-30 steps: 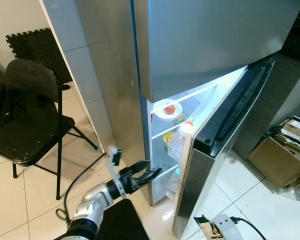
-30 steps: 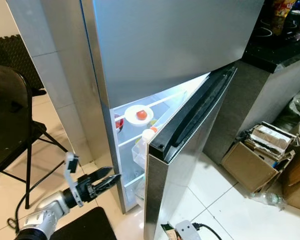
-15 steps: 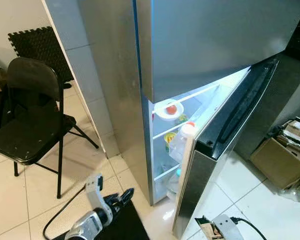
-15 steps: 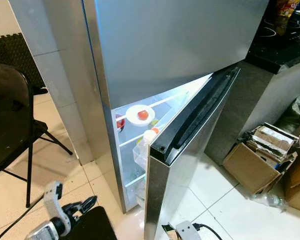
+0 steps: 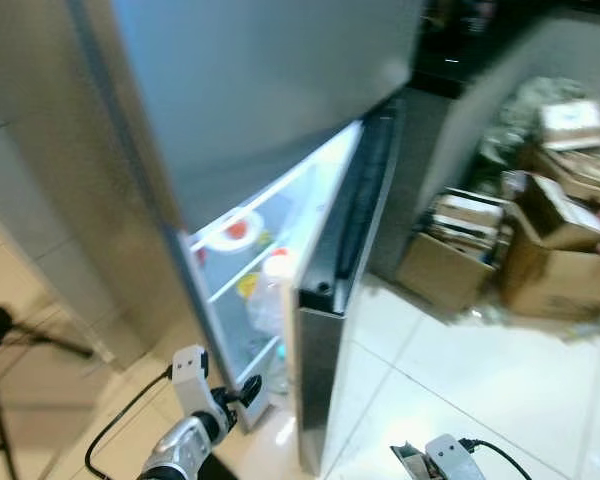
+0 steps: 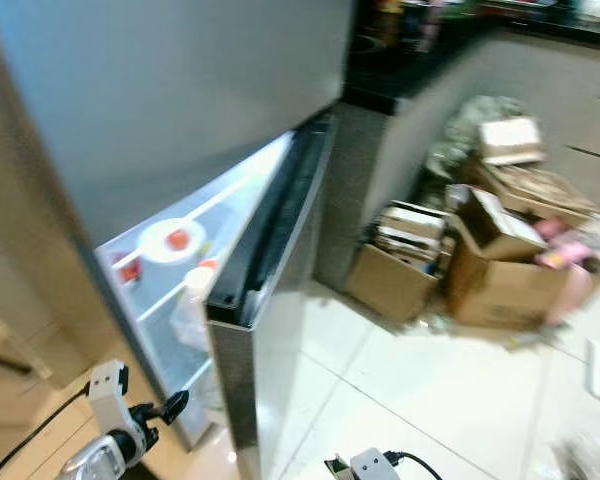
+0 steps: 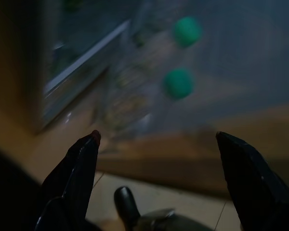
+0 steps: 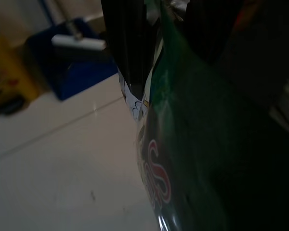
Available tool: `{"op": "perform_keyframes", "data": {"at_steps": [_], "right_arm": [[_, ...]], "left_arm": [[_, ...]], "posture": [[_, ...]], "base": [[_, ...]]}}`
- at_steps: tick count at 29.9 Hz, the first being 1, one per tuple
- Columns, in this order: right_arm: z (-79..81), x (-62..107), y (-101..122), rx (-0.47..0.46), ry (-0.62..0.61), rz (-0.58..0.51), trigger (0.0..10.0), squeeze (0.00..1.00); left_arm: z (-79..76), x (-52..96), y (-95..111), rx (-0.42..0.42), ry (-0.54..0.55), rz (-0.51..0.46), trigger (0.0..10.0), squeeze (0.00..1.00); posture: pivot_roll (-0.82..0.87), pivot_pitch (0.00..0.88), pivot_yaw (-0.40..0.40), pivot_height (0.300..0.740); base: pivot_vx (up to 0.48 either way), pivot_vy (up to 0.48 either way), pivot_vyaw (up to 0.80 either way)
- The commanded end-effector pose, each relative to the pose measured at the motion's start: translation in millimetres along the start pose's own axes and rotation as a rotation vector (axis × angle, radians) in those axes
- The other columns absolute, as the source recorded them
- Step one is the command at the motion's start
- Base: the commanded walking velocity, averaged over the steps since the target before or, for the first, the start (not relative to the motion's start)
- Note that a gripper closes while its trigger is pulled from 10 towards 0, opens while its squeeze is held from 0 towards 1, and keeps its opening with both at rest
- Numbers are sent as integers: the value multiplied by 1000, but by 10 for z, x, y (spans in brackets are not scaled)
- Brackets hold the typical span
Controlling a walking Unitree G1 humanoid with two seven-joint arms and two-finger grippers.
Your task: Restocking fridge
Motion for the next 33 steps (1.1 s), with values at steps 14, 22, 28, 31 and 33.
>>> {"op": "perform_keyframes", "data": {"at_steps": [14,22,28,31,33], "right_arm": [[-13,3,42,-12,-14,-25,10000,0],[-16,3,40,-14,-15,-24,10000,0],[-14,3,42,-14,-16,-23,10000,0],[-13,2,42,-14,-16,-22,10000,0],[-12,2,42,-15,-17,-22,10000,0]], "left_arm": [[-129,-126,191,-155,35,-57,10000,0],[-541,-306,280,-289,-143,-41,10000,0],[-865,-360,194,-416,-349,24,10000,0],[-1094,-371,164,-492,-503,52,10000,0],[-1177,-373,166,-527,-554,56,10000,0]], "posture": [[-41,0,-12,740],[-42,0,-12,740],[-43,0,-11,740],[-44,0,-11,740],[-45,0,-10,740]], "base": [[0,0,-163],[0,0,0],[0,0,0],[0,0,0],[0,0,0]]}}
Point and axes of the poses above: a point about 5 cm out from each wrist's last joint towards the gripper, its own x axis pointing back from the gripper into the wrist, its own y axis along the axis of the wrist's last joint, z = x × y, the point moved 2 cm from there along -x, pointing out of the wrist towards the gripper, and after that the axes turned 5 degrees about x, right-handed, at the moved point
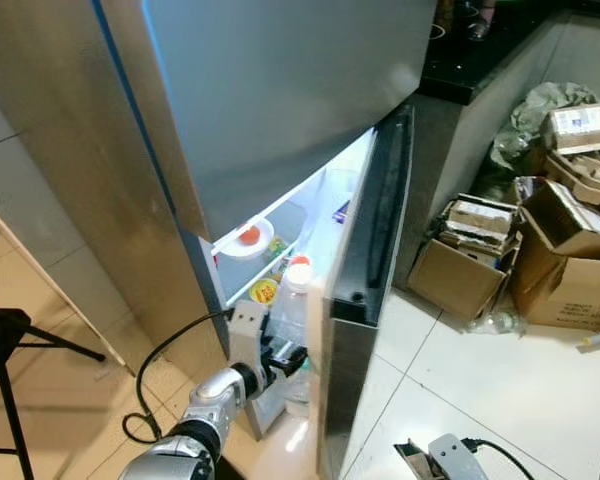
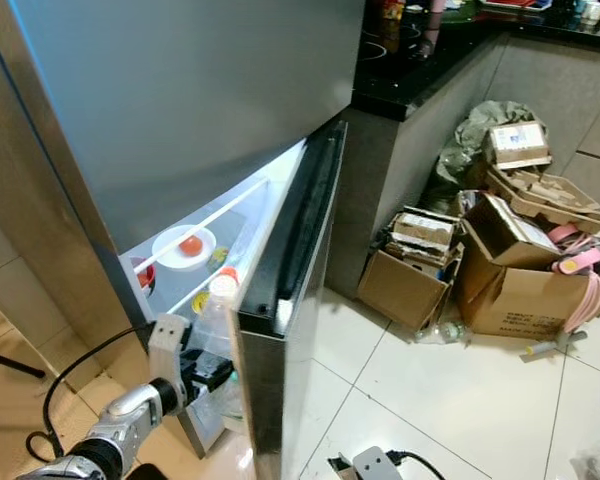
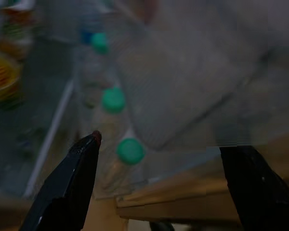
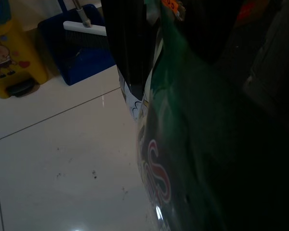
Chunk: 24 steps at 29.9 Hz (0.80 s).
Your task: Restocking fridge
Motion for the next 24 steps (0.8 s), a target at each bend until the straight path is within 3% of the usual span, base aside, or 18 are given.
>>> {"op": "perform_keyframes", "data": {"at_steps": [1,2,5,13,16,19,21,23,24], "right_arm": [[30,-6,14,-14,8,-6,10000,0],[30,-6,14,-14,8,-6,10000,0],[32,-7,12,-15,7,-2,10000,0],[33,-7,11,-16,6,-1,10000,0],[33,-7,11,-17,6,-1,10000,0],[34,-8,12,-19,5,0,10000,0],[34,-8,11,-20,4,0,10000,0],[34,-8,11,-20,4,0,10000,0],[33,-8,11,-20,3,1,10000,0]], "left_arm": [[-199,-152,189,-99,-126,-36,10000,0],[-199,-152,189,-99,-126,-36,10000,0],[-349,-224,299,-201,-245,-29,10000,0],[-576,-299,412,-255,-399,-54,10000,0],[-583,-301,420,-257,-406,-56,10000,0],[-377,-227,402,-188,-303,-60,10000,0],[-210,-119,278,-138,-234,-23,10000,0],[-210,-119,278,-138,-234,-23,10000,0],[-79,-2,102,-104,-169,34,10000,0]], "posture": [[-46,0,-8,740],[-46,0,-8,740],[-46,0,-9,740],[-47,0,-7,740],[-47,0,-7,740],[-49,0,-5,740],[-49,0,-5,740],[-49,0,-5,740],[-47,0,-7,740]], "base": [[0,0,0],[0,0,0],[0,0,0],[0,0,0],[0,0,0],[0,0,0],[0,0,0],[0,0,0],[0,0,0]]}}
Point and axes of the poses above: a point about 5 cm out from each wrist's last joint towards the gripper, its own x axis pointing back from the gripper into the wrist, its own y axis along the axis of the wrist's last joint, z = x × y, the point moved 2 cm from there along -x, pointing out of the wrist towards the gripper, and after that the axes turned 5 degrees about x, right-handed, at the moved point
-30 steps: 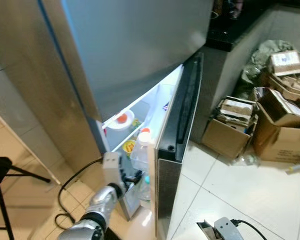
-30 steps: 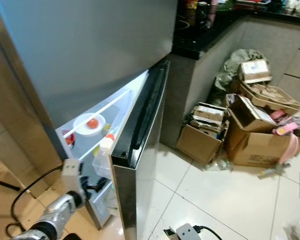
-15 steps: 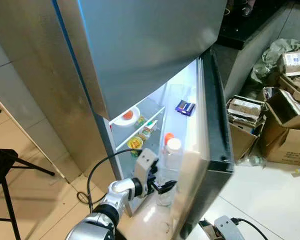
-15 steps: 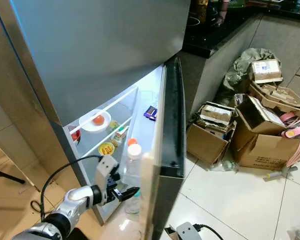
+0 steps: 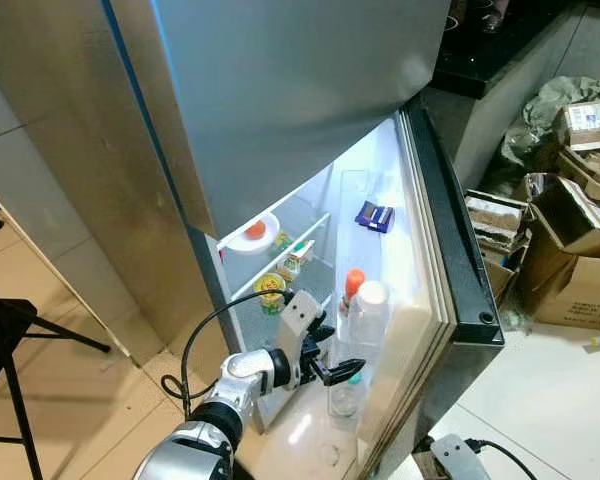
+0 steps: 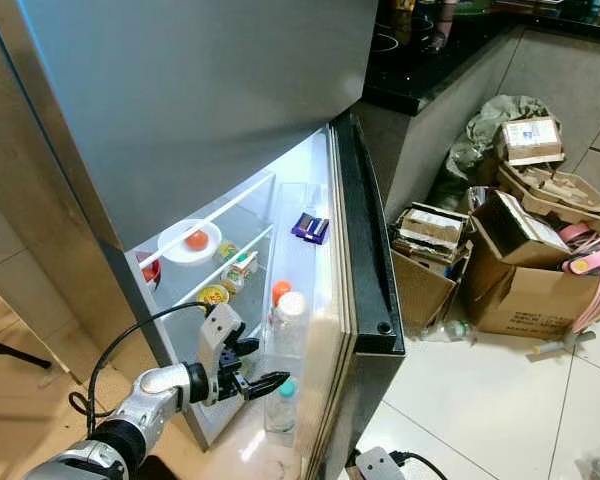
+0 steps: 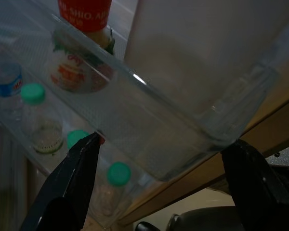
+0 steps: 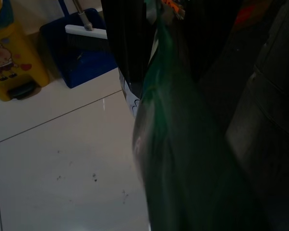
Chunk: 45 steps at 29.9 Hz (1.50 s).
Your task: Restocking fridge
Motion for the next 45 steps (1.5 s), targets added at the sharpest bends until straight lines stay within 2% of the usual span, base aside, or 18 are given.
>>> {"op": "perform_keyframes", "data": {"at_steps": [1,8,13,17,19,23,24,27,29,32,34,35,38,41,42,43,44,45], "right_arm": [[41,-8,23,-12,13,-9,10000,0],[34,-6,20,-10,10,-7,10000,0],[30,-5,18,-6,9,-6,10000,0],[29,-5,17,-5,9,-6,10000,0],[27,-5,17,-6,8,-8,10000,0],[24,-5,17,-3,7,-8,10000,0],[23,-4,17,-1,7,-8,10000,0],[22,-4,16,1,7,-7,10000,0],[22,-4,16,1,7,-7,10000,0],[22,-4,16,2,7,-7,10000,0],[22,-4,16,2,7,-7,10000,0],[22,-4,16,0,7,-7,10000,0],[24,-4,17,-2,7,-7,10000,0],[25,-5,18,-3,7,-7,10000,0],[26,-5,20,-4,7,-7,10000,0],[26,-5,20,-4,7,-7,10000,0],[27,-5,21,-4,7,-7,10000,0],[28,-5,21,-3,7,-7,10000,0]], "left_arm": [[147,215,-212,63,119,53,10000,0],[213,479,-627,205,288,156,10000,0],[238,617,-814,349,412,145,10000,0],[283,668,-835,361,478,137,10000,0],[429,752,-737,403,590,55,10000,0],[560,818,-594,435,660,-45,10000,0],[594,810,-496,435,648,-103,0,0],[608,737,-315,410,585,-181,0,0],[608,737,-315,410,585,-181,0,0],[544,583,-122,364,450,-235,0,0],[544,583,-122,364,450,-235,0,0],[466,467,-21,324,348,-246,0,0],[312,273,142,244,180,-245,0,0],[258,202,199,210,131,-237,0,0],[153,72,284,168,50,-225,0,0],[153,72,284,168,50,-225,0,0],[97,16,310,152,9,-217,1686,0],[63,-16,324,144,-17,-212,4784,0]], "posture": [[-46,0,-8,740],[-44,0,-10,740],[-43,0,-13,740],[-45,0,-11,740],[-43,0,-14,740],[-41,0,-16,740],[-41,0,-16,740],[-42,0,-14,740],[-42,0,-14,740],[-41,0,-14,740],[-41,0,-14,740],[-43,0,-13,740],[-43,0,-12,740],[-44,0,-12,740],[-45,0,-12,740],[-45,0,-12,740],[-45,0,-12,740],[-45,0,-12,740]], "base": [[0,0,0],[0,0,0],[0,0,0],[0,0,0],[0,0,0],[0,0,0],[0,0,0],[0,0,0],[0,0,0],[0,0,0],[0,0,0],[0,0,0],[0,0,0],[0,0,0],[0,0,0],[0,0,0],[0,0,0],[0,0,0]]}}
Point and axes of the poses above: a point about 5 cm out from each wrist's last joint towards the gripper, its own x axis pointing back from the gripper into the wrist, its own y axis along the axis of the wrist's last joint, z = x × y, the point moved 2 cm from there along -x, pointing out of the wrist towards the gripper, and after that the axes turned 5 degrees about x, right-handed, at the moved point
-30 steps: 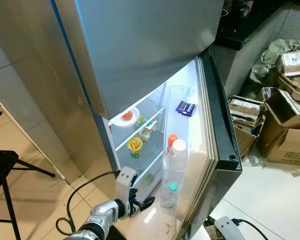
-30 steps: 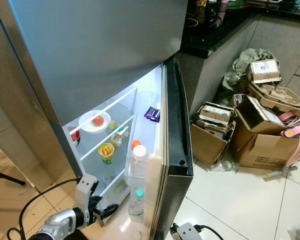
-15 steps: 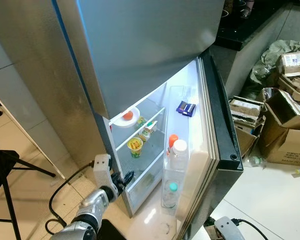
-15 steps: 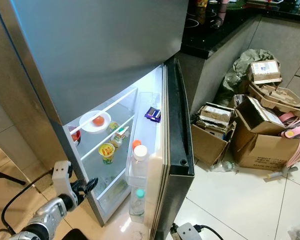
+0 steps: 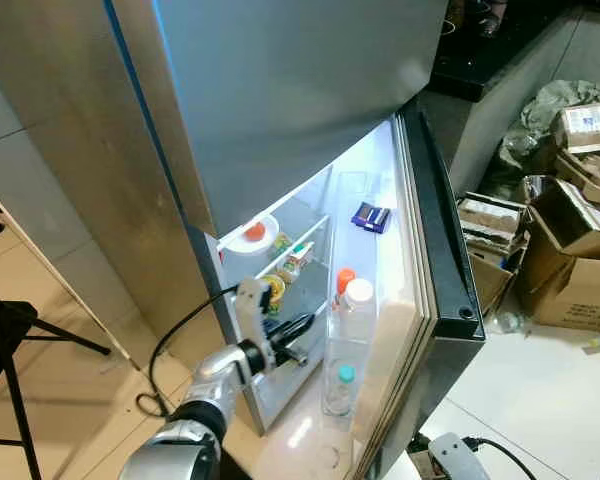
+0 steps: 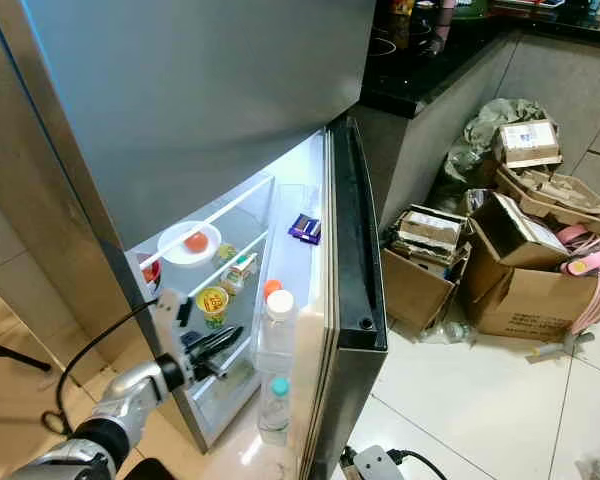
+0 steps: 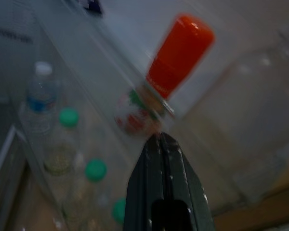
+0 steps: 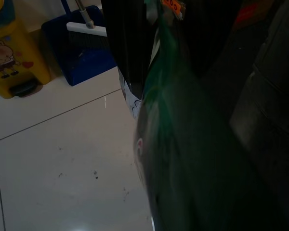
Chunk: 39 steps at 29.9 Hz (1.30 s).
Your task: Restocking fridge
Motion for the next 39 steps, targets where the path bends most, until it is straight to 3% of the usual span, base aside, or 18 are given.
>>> {"op": "perform_keyframes", "data": {"at_steps": [1,9,15,18,21,28,31,36,39], "right_arm": [[31,-6,15,-9,7,-6,10000,0],[33,-7,16,-9,8,-6,10000,0],[40,-8,16,-10,9,-5,10000,0],[41,-9,16,-11,9,-5,10000,0],[42,-9,16,-13,9,-4,10000,0],[24,-4,-24,-8,-4,41,10000,0],[18,-2,-32,-10,-9,49,10000,0],[13,-2,-33,-19,-12,47,10000,0],[15,-2,-32,-21,-9,43,10000,0]], "left_arm": [[-159,-138,-9,-37,-101,33,10000,0],[-310,-277,53,-73,-182,23,10000,0],[-687,-474,28,-70,-417,56,10000,0],[-699,-475,25,-64,-428,56,10000,0],[-568,-415,41,-47,-355,44,10000,0],[-130,-54,-62,-33,-99,53,10000,0],[-52,19,-81,-28,-44,50,10000,0],[150,183,-17,27,112,-47,10000,0],[210,263,60,91,128,-138,10000,0]], "posture": [[-46,0,-11,740],[-46,0,-11,740],[-52,0,-6,740],[-53,0,-5,740],[-49,0,-8,740],[-46,0,-10,740],[-46,0,-10,740],[-45,0,-13,740],[-43,0,-15,740]], "base": [[0,0,0],[0,0,0],[0,0,0],[0,0,0],[0,0,0],[0,0,0],[0,0,0],[0,0,0],[0,0,0]]}}
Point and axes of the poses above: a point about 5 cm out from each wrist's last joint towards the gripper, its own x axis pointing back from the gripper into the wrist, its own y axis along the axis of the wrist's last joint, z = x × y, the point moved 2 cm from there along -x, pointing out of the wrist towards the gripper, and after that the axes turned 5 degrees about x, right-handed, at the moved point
